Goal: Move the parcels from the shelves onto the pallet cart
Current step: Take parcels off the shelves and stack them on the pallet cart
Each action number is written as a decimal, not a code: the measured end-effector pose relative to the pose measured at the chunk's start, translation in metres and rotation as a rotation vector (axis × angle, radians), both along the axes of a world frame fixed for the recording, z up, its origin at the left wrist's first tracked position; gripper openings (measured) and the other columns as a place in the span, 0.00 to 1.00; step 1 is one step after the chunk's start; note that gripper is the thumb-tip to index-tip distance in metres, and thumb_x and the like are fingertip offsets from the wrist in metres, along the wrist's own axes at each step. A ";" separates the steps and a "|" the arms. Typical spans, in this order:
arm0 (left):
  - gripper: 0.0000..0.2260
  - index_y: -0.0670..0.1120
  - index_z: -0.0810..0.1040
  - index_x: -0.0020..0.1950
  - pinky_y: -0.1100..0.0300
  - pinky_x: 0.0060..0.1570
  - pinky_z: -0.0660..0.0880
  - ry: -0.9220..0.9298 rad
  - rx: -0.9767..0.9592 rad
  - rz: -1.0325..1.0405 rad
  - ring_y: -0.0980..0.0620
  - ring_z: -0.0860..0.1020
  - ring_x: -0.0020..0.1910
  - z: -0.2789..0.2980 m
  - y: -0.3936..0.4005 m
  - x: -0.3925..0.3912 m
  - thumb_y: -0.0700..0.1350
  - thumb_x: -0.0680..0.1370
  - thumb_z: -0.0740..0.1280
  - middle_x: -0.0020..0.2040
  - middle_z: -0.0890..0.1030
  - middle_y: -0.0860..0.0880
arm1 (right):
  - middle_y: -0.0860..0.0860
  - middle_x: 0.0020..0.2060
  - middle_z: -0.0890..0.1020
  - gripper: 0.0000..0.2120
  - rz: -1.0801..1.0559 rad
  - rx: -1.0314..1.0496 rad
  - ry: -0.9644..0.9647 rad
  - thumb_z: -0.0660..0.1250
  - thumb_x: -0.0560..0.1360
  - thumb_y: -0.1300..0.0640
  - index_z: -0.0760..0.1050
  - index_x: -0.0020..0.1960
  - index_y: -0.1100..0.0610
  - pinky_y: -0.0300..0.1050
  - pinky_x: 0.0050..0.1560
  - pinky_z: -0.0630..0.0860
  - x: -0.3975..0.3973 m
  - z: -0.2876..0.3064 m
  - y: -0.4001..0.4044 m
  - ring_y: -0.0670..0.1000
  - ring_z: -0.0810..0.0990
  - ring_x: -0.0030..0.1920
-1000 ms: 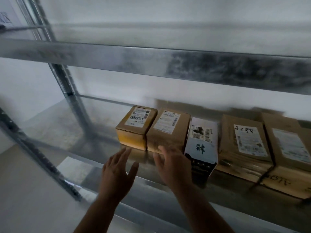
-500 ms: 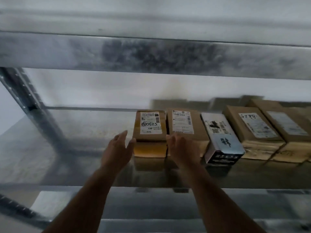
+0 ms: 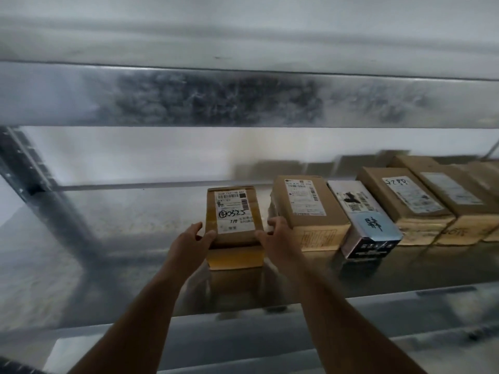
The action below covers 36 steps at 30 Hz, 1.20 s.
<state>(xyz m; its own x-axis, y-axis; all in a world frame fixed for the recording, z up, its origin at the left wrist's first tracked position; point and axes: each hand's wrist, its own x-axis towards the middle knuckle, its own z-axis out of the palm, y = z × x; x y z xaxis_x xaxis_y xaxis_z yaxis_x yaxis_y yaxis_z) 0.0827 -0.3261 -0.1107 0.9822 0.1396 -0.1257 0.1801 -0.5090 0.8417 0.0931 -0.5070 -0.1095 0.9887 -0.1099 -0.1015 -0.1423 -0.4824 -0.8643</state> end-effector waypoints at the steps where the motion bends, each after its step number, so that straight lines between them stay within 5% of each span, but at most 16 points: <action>1: 0.23 0.42 0.61 0.73 0.58 0.50 0.72 0.017 -0.048 -0.003 0.47 0.74 0.55 0.001 0.000 -0.001 0.47 0.80 0.61 0.62 0.75 0.39 | 0.56 0.65 0.72 0.27 0.026 0.047 0.063 0.66 0.76 0.54 0.61 0.72 0.56 0.48 0.57 0.75 0.001 0.002 -0.001 0.53 0.75 0.60; 4: 0.27 0.45 0.54 0.76 0.54 0.54 0.75 0.088 -0.241 -0.023 0.44 0.75 0.59 0.001 0.005 -0.004 0.44 0.80 0.61 0.66 0.71 0.37 | 0.58 0.69 0.68 0.35 0.125 0.187 0.207 0.65 0.76 0.55 0.51 0.77 0.54 0.58 0.64 0.72 0.001 0.008 -0.007 0.58 0.70 0.66; 7: 0.29 0.48 0.50 0.77 0.63 0.39 0.78 0.124 -0.417 -0.073 0.53 0.79 0.47 0.000 0.010 -0.014 0.39 0.79 0.61 0.64 0.74 0.38 | 0.59 0.65 0.73 0.28 0.237 0.324 0.260 0.62 0.77 0.59 0.57 0.74 0.54 0.56 0.62 0.74 -0.009 0.008 -0.010 0.56 0.75 0.61; 10: 0.31 0.49 0.49 0.77 0.62 0.40 0.79 0.095 -0.494 -0.101 0.52 0.79 0.49 -0.003 0.009 -0.028 0.35 0.78 0.60 0.62 0.76 0.40 | 0.57 0.61 0.77 0.21 0.316 0.351 0.174 0.58 0.77 0.63 0.64 0.69 0.52 0.55 0.61 0.76 -0.022 0.005 -0.010 0.54 0.77 0.60; 16: 0.29 0.57 0.57 0.72 0.63 0.45 0.78 -0.070 -0.454 -0.190 0.52 0.77 0.57 0.004 -0.003 -0.069 0.32 0.78 0.57 0.58 0.77 0.51 | 0.55 0.62 0.76 0.28 0.400 0.352 0.055 0.57 0.77 0.67 0.57 0.74 0.50 0.48 0.57 0.78 -0.050 0.004 -0.021 0.52 0.77 0.60; 20: 0.29 0.57 0.57 0.74 0.58 0.50 0.78 -0.171 -0.420 -0.193 0.51 0.76 0.60 0.009 -0.017 -0.099 0.33 0.78 0.58 0.62 0.77 0.49 | 0.53 0.62 0.76 0.30 0.453 0.391 0.003 0.57 0.76 0.68 0.57 0.74 0.48 0.44 0.54 0.79 -0.072 0.009 -0.043 0.50 0.78 0.59; 25: 0.30 0.54 0.57 0.75 0.59 0.49 0.79 -0.246 -0.387 -0.223 0.53 0.77 0.60 0.015 -0.054 -0.125 0.33 0.77 0.60 0.61 0.77 0.48 | 0.47 0.60 0.76 0.31 0.453 0.380 -0.096 0.59 0.75 0.66 0.61 0.64 0.31 0.45 0.55 0.79 -0.103 0.023 -0.087 0.48 0.77 0.60; 28: 0.30 0.53 0.56 0.75 0.60 0.49 0.78 -0.266 -0.364 -0.256 0.54 0.77 0.60 0.021 -0.083 -0.135 0.32 0.77 0.60 0.60 0.78 0.48 | 0.49 0.62 0.75 0.32 0.439 0.380 -0.131 0.59 0.75 0.66 0.59 0.70 0.37 0.49 0.57 0.78 -0.120 0.028 -0.119 0.49 0.76 0.61; 36: 0.32 0.56 0.54 0.75 0.68 0.46 0.77 -0.282 -0.320 -0.381 0.64 0.76 0.56 0.033 -0.178 -0.148 0.32 0.77 0.61 0.60 0.76 0.54 | 0.48 0.61 0.77 0.30 0.314 0.349 -0.223 0.58 0.76 0.67 0.60 0.72 0.45 0.40 0.53 0.78 -0.163 0.037 -0.215 0.43 0.77 0.60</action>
